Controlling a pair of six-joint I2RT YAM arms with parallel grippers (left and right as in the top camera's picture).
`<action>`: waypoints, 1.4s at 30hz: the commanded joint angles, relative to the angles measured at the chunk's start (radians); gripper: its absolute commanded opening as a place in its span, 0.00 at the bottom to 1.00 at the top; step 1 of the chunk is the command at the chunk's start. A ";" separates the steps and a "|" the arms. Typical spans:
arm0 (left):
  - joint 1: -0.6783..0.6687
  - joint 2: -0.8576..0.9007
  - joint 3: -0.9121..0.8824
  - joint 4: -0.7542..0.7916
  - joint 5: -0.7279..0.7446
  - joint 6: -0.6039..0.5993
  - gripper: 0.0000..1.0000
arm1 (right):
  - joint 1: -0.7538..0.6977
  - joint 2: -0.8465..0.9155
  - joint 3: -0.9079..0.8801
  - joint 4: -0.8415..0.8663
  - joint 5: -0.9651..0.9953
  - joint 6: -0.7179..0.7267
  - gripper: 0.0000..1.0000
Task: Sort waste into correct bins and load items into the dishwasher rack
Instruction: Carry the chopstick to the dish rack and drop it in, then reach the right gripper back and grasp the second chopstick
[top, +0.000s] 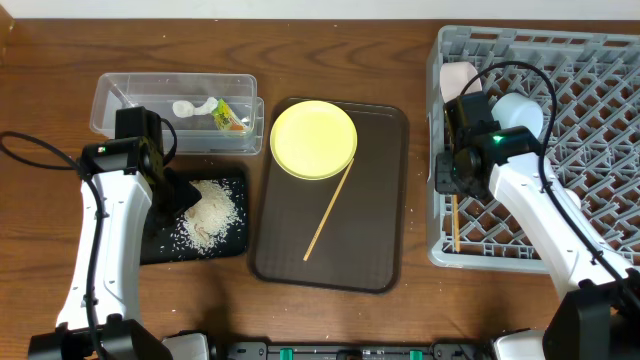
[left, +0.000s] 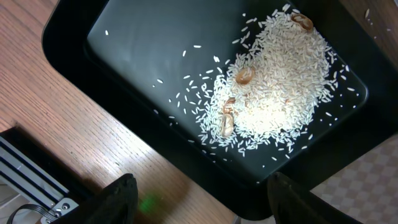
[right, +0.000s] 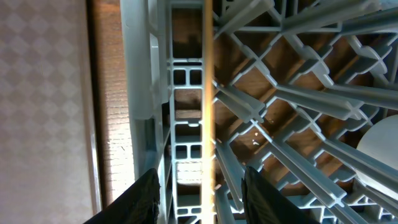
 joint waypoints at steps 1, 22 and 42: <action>0.005 -0.003 0.006 -0.006 -0.005 -0.008 0.70 | -0.004 -0.052 0.072 0.008 -0.023 -0.004 0.42; 0.005 -0.003 0.006 -0.006 -0.005 -0.008 0.70 | 0.426 0.150 0.106 0.218 -0.207 0.239 0.48; 0.005 -0.003 0.006 -0.006 -0.005 -0.008 0.70 | 0.542 0.431 0.108 0.192 -0.016 0.427 0.34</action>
